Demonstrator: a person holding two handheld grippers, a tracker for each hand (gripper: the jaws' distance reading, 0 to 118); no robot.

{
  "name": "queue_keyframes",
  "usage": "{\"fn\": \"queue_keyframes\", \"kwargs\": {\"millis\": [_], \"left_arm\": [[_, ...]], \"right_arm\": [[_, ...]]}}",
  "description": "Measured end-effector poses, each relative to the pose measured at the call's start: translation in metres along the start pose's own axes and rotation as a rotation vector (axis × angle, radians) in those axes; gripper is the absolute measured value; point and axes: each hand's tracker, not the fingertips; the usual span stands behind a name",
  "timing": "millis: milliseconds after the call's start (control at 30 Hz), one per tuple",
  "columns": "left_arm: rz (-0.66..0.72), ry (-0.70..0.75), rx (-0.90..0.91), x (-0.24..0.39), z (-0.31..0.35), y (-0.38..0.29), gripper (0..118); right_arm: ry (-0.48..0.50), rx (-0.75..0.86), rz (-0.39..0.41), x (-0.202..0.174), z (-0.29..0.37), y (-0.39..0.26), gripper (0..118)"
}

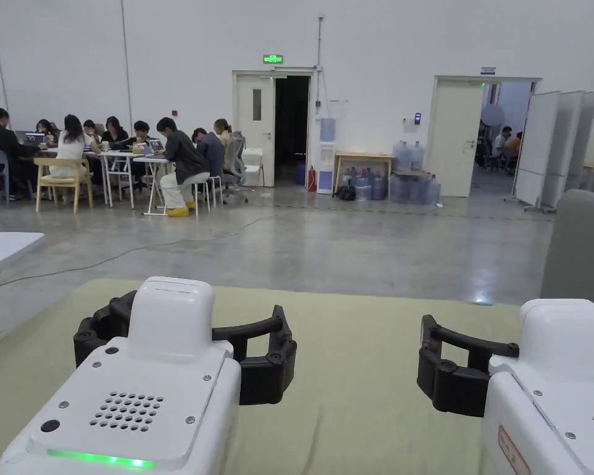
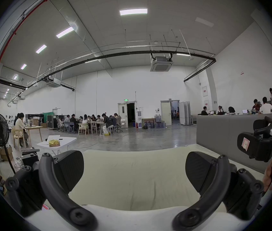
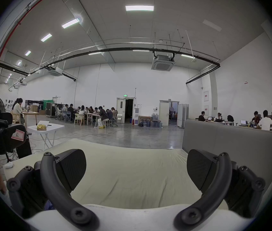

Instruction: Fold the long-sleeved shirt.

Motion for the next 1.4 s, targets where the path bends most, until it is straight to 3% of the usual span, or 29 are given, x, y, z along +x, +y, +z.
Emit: {"fn": "queue_keyframes", "kwargs": {"millis": [1400], "left_arm": [[0.013,-0.004,0.001,-0.0030,0.0000,0.0036,118]], "right_arm": [[0.016,-0.001,-0.011,0.0001,0.0014,0.0032,118]]}}
